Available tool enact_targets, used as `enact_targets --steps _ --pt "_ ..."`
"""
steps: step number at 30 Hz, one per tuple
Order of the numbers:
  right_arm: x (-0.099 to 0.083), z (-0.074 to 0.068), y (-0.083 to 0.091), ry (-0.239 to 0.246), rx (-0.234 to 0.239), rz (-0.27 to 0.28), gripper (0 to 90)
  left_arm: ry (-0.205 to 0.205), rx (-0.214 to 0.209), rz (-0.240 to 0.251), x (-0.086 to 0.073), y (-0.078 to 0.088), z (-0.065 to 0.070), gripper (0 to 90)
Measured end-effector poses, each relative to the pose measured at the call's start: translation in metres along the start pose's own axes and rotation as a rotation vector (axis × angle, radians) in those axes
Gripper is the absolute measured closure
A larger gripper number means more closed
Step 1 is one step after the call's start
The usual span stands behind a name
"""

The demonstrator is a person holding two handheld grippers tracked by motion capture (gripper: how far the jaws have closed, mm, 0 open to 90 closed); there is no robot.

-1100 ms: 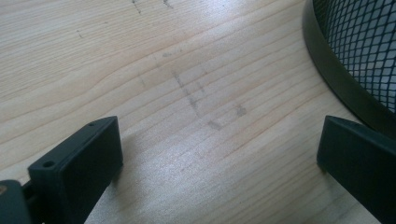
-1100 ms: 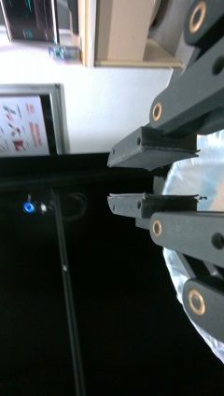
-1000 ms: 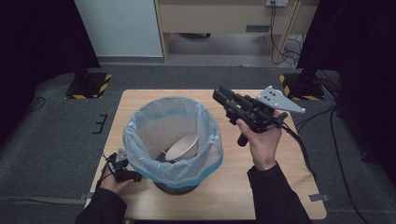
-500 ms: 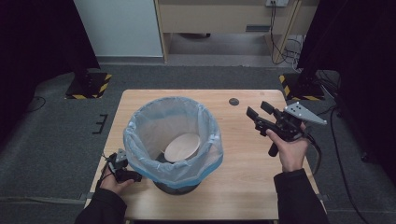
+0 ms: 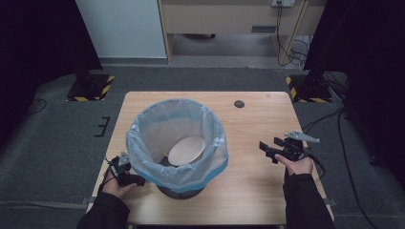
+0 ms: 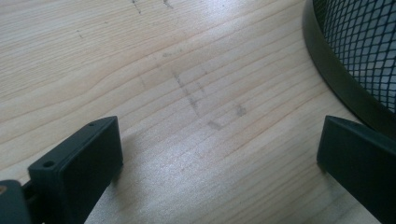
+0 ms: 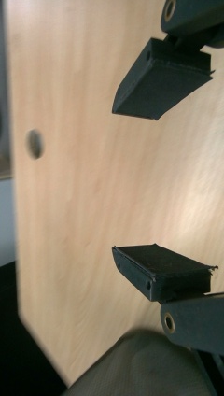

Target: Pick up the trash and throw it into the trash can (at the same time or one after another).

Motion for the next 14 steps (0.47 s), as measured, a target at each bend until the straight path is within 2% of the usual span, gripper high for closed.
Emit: enact_targets --steps 2,4,5,7,9,14 --pt "-0.005 0.003 -0.002 0.007 -0.006 -0.017 25.4 0.0 0.0 0.0 0.0 0.0 0.0 0.0" --pt "-0.018 0.01 -0.008 0.036 -0.034 -0.07 24.1 0.0 0.0 0.0 0.0 0.0 0.0 0.0" --pt "-0.028 0.014 -0.012 0.067 -0.058 -0.116 23.2 0.0 0.0 0.0 0.0 0.0 0.0 0.0" --pt "-0.031 0.015 -0.013 0.074 -0.066 -0.133 22.9 0.0 0.0 0.0 0.0 0.0 0.0 0.0" --pt "-0.042 0.018 -0.016 0.107 -0.083 -0.198 21.1 0.0 0.0 0.0 0.0 0.0 0.0 0.0" --pt "-0.04 0.021 -0.015 0.112 -0.098 -0.193 19.2 0.001 -0.002 0.001 0.0 0.0 0.0 0.0"
Point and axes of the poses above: each handheld gripper's, and its own axes: y roughly backward along the jaws, x roughly out of its top, z roughly to its right, the point moved 7 cm from there along -y, roughly forward along the jaws, and after that the axes turned 3 degrees about z, right-handed, at the moved point
